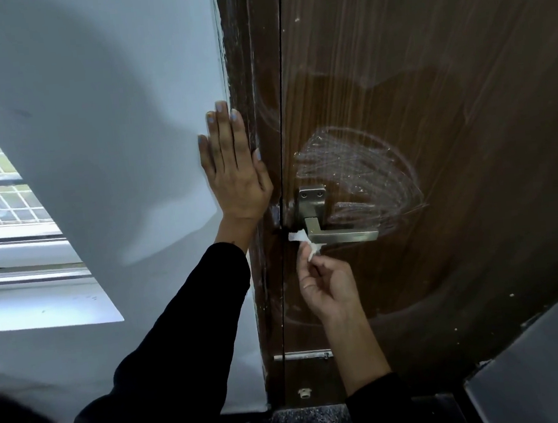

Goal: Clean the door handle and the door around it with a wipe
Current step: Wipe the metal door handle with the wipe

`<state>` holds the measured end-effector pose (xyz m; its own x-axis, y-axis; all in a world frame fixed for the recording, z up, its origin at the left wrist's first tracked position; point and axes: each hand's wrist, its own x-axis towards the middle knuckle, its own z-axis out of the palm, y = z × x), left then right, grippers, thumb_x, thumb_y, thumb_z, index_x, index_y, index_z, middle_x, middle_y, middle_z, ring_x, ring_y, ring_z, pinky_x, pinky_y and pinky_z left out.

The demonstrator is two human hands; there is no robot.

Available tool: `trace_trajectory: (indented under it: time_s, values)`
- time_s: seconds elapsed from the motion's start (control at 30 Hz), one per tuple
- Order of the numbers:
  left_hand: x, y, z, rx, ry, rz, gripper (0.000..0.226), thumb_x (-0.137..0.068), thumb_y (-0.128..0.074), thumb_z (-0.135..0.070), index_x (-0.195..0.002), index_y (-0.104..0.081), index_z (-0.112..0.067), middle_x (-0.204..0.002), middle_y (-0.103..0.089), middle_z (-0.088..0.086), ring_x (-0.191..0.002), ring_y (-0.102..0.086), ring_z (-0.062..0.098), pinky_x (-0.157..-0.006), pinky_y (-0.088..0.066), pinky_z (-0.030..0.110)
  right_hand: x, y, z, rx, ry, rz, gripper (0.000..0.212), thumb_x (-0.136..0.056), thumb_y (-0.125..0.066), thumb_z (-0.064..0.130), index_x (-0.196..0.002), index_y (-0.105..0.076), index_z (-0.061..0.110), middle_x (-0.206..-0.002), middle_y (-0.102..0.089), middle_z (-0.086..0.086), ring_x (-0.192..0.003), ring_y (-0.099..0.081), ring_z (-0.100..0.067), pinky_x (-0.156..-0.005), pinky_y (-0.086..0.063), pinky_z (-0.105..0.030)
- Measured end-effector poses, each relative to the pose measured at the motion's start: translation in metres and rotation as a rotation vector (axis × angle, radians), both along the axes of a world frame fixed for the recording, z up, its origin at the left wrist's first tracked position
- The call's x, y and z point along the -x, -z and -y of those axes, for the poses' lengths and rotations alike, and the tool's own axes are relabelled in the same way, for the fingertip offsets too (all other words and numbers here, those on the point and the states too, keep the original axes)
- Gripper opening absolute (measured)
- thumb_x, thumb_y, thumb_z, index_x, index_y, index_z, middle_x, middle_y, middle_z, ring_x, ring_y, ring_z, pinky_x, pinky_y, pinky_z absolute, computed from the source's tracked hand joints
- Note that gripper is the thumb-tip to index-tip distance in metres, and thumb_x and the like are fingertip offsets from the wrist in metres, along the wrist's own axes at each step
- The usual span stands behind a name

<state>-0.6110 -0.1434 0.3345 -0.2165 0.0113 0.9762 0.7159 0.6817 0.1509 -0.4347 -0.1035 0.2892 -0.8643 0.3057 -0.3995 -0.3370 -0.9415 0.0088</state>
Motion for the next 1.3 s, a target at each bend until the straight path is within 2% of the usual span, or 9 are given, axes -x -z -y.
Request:
trace_trajectory:
  time_s: [0.27, 0.37, 0.43, 0.53, 0.67, 0.77, 0.93, 1.1, 1.3]
  values:
    - [0.001, 0.0, 0.0, -0.004, 0.005, -0.007, 0.053, -0.097, -0.027, -0.023, -0.146, -0.024, -0.001, -0.149, -0.035, 0.024, -0.142, -0.023, 0.033, -0.12, -0.008, 0.041, -0.007, -0.016, -0.004, -0.05, 0.018, 0.123, 0.029, -0.084, -0.055, -0.005, -0.112, -0.056, -0.009, -0.097, -0.061, -0.027, -0.082, -0.064, -0.027, -0.059, -0.058, -0.025]
    - [0.0, 0.0, -0.001, -0.007, 0.005, -0.006, 0.053, -0.097, -0.028, -0.022, -0.146, -0.023, -0.002, -0.149, -0.035, 0.024, -0.142, -0.023, 0.033, -0.12, -0.008, 0.04, -0.016, -0.018, -0.002, -0.255, 0.111, 0.19, 0.018, -0.085, -0.058, -0.001, -0.103, -0.061, -0.001, -0.1, -0.063, -0.021, -0.08, -0.067, -0.022, -0.058, -0.058, -0.021]
    - [-0.001, 0.0, -0.001, -0.004, -0.001, -0.007, 0.054, -0.096, -0.03, -0.021, -0.146, -0.023, -0.002, -0.149, -0.035, 0.024, -0.142, -0.024, 0.033, -0.12, -0.007, 0.04, -0.015, -0.02, -0.004, -0.76, 0.32, 0.368, 0.016, -0.084, -0.06, 0.002, -0.097, -0.065, 0.01, -0.101, -0.066, -0.008, -0.083, -0.069, -0.013, -0.065, -0.056, -0.017]
    - [-0.002, 0.0, 0.0, -0.004, 0.0, -0.012, 0.054, -0.096, -0.031, -0.02, -0.145, -0.024, -0.001, -0.149, -0.036, 0.024, -0.142, -0.024, 0.033, -0.12, -0.007, 0.04, -0.005, -0.017, -0.005, -1.925, 0.644, 0.785, 0.023, -0.087, -0.058, 0.009, -0.108, -0.066, 0.014, -0.104, -0.064, 0.003, -0.097, -0.058, -0.008, -0.08, -0.047, -0.015]
    - [-0.002, -0.001, 0.0, -0.004, 0.002, -0.01, 0.052, -0.097, -0.028, -0.021, -0.145, -0.025, 0.0, -0.148, -0.036, 0.025, -0.141, -0.025, 0.034, -0.12, -0.008, 0.04, 0.015, -0.001, 0.005, -2.585, 0.274, 0.927, 0.021, -0.085, -0.057, 0.006, -0.103, -0.069, 0.008, -0.114, -0.066, -0.009, -0.117, -0.049, -0.029, -0.099, -0.036, -0.039]
    - [-0.003, -0.001, 0.001, 0.005, 0.002, 0.001, 0.052, -0.097, -0.028, -0.022, -0.145, -0.024, -0.001, -0.149, -0.035, 0.025, -0.141, -0.026, 0.035, -0.12, -0.01, 0.042, 0.01, 0.003, 0.005, -2.629, 0.338, 0.838, 0.017, -0.078, -0.061, -0.001, -0.09, -0.072, 0.001, -0.101, -0.07, -0.013, -0.109, -0.057, -0.034, -0.096, -0.042, -0.044]
    - [-0.003, -0.001, 0.0, -0.004, -0.001, -0.009, 0.053, -0.095, -0.032, -0.018, -0.144, -0.027, 0.001, -0.148, -0.036, 0.025, -0.141, -0.026, 0.035, -0.119, -0.013, 0.044, -0.011, -0.009, -0.01, -2.349, 0.706, 0.801, 0.024, -0.079, -0.051, -0.001, -0.097, -0.068, -0.001, -0.098, -0.067, -0.017, -0.09, -0.063, -0.029, -0.079, -0.053, -0.038]
    - [-0.002, -0.001, 0.0, -0.002, -0.002, -0.015, 0.053, -0.095, -0.032, -0.019, -0.144, -0.026, 0.001, -0.148, -0.035, 0.026, -0.141, -0.024, 0.035, -0.119, -0.011, 0.043, 0.006, -0.024, -0.017, -2.604, 0.224, 0.836, 0.033, -0.084, -0.053, -0.003, -0.116, -0.061, 0.002, -0.119, -0.06, -0.014, -0.114, -0.047, -0.025, -0.101, -0.039, -0.034]
    - [-0.002, 0.0, 0.0, -0.006, -0.008, -0.008, 0.054, -0.096, -0.031, -0.021, -0.145, -0.025, 0.0, -0.149, -0.035, 0.025, -0.142, -0.023, 0.034, -0.12, -0.008, 0.04, 0.002, -0.027, -0.023, -2.593, 0.233, 0.901, 0.015, -0.086, -0.056, 0.006, -0.096, -0.066, 0.006, -0.104, -0.062, -0.011, -0.108, -0.05, -0.023, -0.088, -0.045, -0.029]
